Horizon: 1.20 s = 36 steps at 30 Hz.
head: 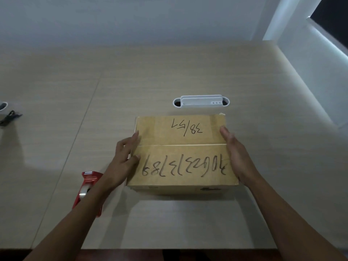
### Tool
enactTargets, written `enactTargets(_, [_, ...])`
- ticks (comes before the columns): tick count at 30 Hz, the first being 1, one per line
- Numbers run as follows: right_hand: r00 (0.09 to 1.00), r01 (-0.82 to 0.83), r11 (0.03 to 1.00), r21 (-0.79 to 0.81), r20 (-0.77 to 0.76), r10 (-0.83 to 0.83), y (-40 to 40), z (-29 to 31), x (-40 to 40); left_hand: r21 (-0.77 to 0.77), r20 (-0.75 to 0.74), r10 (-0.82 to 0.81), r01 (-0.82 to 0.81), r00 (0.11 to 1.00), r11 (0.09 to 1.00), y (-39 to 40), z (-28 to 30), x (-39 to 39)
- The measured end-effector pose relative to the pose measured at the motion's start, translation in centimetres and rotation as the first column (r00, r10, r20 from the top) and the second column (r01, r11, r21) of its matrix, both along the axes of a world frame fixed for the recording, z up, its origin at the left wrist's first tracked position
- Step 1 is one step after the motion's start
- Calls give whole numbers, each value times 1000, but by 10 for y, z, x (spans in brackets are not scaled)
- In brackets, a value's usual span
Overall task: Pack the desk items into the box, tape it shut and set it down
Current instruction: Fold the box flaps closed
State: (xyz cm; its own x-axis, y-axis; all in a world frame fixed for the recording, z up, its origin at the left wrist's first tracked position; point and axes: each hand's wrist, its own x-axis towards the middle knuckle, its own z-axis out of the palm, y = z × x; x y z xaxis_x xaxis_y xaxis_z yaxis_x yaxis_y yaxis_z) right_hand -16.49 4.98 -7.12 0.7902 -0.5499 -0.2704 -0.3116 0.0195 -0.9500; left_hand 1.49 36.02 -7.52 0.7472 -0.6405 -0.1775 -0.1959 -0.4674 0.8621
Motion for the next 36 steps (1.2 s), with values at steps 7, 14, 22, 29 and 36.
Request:
enactTargets(7, [997,-63,927,-369,-64,42,2,-16,0,314,405,145,-287,903,905,-48,15,-10])
enactTargets(14, [996,-82,942,-325,-53,68,0,-14,-1,304,325,172,-275,930,912,-63,1,-11])
enactTargets(22, [951,-225,707,-670,-308,12,9,-2,14,377,438,83,-267,895,887,-64,6,-27])
enactTargets(29, [939,-255,722,-643,-342,28,12,-11,19,347,364,132,-266,922,899,-59,9,-20])
enactTargets(36, [944,-240,715,-657,-330,15,9,-11,16,326,333,117,-231,936,917,-57,8,-14])
